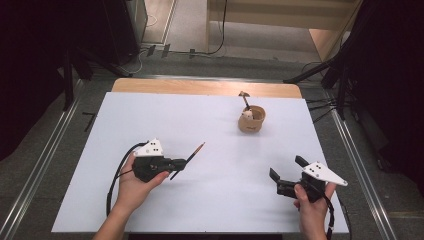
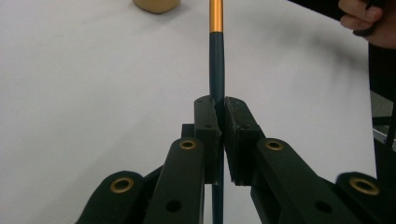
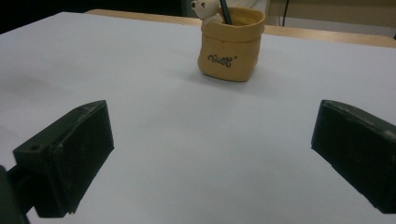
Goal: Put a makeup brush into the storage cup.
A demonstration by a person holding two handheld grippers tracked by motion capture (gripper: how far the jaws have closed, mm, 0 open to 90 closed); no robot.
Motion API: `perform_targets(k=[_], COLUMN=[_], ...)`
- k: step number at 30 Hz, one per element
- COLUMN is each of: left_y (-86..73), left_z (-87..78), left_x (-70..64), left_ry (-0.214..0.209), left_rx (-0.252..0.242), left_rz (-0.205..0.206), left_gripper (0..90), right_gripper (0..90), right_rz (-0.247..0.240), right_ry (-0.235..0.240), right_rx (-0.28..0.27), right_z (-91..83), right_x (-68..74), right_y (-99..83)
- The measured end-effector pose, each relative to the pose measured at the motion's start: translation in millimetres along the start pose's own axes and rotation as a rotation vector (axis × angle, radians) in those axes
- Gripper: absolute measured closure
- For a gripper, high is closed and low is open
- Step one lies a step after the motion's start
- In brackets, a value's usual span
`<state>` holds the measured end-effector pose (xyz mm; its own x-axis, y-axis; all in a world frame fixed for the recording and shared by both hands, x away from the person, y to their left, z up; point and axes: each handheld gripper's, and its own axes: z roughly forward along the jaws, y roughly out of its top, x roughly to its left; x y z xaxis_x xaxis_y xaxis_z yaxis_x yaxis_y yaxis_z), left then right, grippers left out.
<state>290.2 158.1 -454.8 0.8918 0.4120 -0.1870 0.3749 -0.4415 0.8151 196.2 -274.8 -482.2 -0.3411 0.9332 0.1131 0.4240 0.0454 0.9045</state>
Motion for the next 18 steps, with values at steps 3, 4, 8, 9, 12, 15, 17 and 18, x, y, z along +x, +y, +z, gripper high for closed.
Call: perform_targets(k=[3, 4, 8, 9, 12, 15, 17, 18], left_y=[0.8, 0.9, 0.8, 0.9, 1.2, 1.5, 1.5, 1.5], left_z=[-3.8, -5.1, -7.7, -8.1, -8.1, -8.3, -8.1, -8.0], left_x=[-0.3, -0.3, -1.2, -1.7, -2.9, -3.7, -4.1, -4.1], left_ry=[0.0, -0.001, -0.002, -0.003, -0.004, -0.002, 0.001, -0.001], left_rx=[-0.031, -0.043, -0.07, -0.077, -0.09, -0.107, -0.119, -0.126], left_rz=[-0.006, -0.004, -0.01, -0.011, -0.008, -0.01, -0.012, -0.015], left_gripper=[85.7, 85.7, 85.7, 85.7, 85.7, 85.7, 85.7, 85.7], right_gripper=[0.0, 0.0, 0.2, 0.3, 0.4, 0.7, 1.3, 1.5], right_rz=[-0.003, 0.0, 0.012, 0.014, 0.006, -0.003, -0.002, -0.001], right_ry=[0.009, 0.011, 0.025, 0.032, 0.055, 0.077, 0.095, 0.104], right_rx=[0.007, 0.007, 0.004, 0.003, -0.007, -0.015, -0.019, -0.023], right_z=[5.5, 7.3, 14.1, 15.5, 19.9, 24.8, 29.6, 30.9], right_x=[6.8, 9.2, 21.4, 25.1, 35.0, 45.1, 54.2, 56.8], right_y=[3.5, 4.6, 11.3, 13.3, 19.4, 25.4, 31.2, 33.1])
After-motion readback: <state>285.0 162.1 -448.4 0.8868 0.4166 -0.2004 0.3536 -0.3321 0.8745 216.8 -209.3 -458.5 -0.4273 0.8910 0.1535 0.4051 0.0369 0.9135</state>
